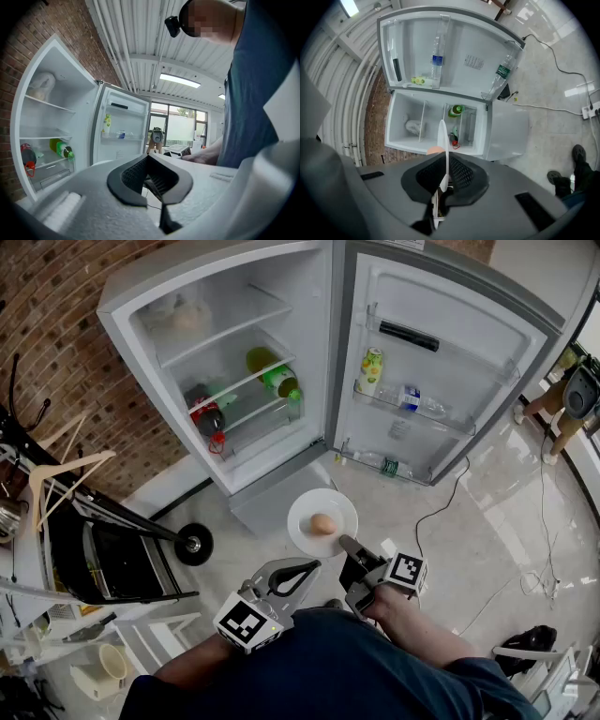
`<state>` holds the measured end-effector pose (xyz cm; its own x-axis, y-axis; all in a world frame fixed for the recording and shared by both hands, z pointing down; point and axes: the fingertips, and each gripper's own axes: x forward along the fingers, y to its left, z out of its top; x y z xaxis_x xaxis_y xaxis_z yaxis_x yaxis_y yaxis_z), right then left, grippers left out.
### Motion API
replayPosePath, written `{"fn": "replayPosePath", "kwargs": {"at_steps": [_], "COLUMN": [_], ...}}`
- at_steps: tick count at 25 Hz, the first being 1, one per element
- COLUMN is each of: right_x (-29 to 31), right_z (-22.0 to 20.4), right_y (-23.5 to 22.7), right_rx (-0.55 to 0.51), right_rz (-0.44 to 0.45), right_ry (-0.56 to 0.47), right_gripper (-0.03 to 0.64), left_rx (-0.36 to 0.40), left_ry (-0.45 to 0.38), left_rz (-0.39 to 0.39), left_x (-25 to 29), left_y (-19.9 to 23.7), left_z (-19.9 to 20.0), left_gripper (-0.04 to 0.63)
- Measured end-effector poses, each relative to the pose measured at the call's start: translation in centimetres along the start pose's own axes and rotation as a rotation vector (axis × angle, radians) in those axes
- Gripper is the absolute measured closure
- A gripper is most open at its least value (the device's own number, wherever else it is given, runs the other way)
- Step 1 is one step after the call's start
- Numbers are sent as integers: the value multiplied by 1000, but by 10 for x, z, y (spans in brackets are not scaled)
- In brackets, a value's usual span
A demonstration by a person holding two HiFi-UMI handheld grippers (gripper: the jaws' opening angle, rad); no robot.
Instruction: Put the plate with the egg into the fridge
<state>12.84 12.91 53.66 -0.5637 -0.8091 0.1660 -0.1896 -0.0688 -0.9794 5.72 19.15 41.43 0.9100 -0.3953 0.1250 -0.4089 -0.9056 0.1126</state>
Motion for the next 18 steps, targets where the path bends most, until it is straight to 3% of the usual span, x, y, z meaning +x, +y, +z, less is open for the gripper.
{"fn": "replayPosePath", "kwargs": {"at_steps": [18], "right_x": [-2], "right_z": [-3], "right_y": [7], "right_rx": [4], "right_rz": [21], "right_ry": [10], "right_gripper": [598], "left_rx": [-4], "left_ry": [-8], "left_rz": [20], "left_x": [0], "left_y": [-5], "left_z": [0], "left_gripper": [591]}}
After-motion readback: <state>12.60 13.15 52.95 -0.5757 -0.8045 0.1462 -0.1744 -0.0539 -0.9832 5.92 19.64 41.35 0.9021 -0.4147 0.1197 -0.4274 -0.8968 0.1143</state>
